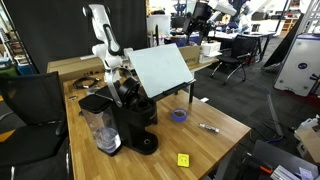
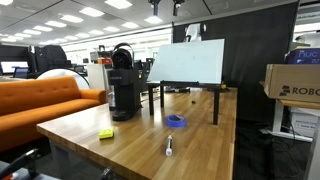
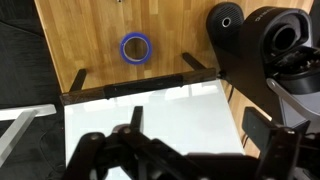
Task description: Move the masking tape closer to the board
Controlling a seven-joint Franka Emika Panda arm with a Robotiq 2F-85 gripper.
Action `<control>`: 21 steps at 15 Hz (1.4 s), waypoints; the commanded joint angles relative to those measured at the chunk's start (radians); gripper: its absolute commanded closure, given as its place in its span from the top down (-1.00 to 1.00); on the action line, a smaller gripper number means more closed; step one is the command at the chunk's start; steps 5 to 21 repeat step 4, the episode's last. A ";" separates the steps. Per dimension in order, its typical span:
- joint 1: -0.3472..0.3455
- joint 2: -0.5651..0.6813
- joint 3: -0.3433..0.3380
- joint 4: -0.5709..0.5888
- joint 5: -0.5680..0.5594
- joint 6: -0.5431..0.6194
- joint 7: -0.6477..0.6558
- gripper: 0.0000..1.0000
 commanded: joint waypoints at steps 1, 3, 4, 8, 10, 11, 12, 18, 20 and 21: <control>0.096 0.003 -0.091 0.003 -0.006 -0.009 0.001 1.00; 0.101 0.005 -0.095 0.003 -0.006 -0.011 -0.002 1.00; 0.101 0.005 -0.095 0.004 -0.006 -0.011 -0.003 1.00; 0.101 0.005 -0.095 0.004 -0.006 -0.011 -0.003 1.00; 0.101 0.005 -0.095 0.004 -0.006 -0.011 -0.003 1.00; 0.101 0.005 -0.095 0.004 -0.006 -0.011 -0.003 1.00; 0.101 0.005 -0.095 0.004 -0.006 -0.011 -0.003 1.00; 0.101 0.005 -0.095 0.004 -0.006 -0.011 -0.003 1.00; 0.101 0.005 -0.095 0.004 -0.006 -0.011 -0.003 1.00; 0.101 0.005 -0.095 0.004 -0.006 -0.011 -0.003 1.00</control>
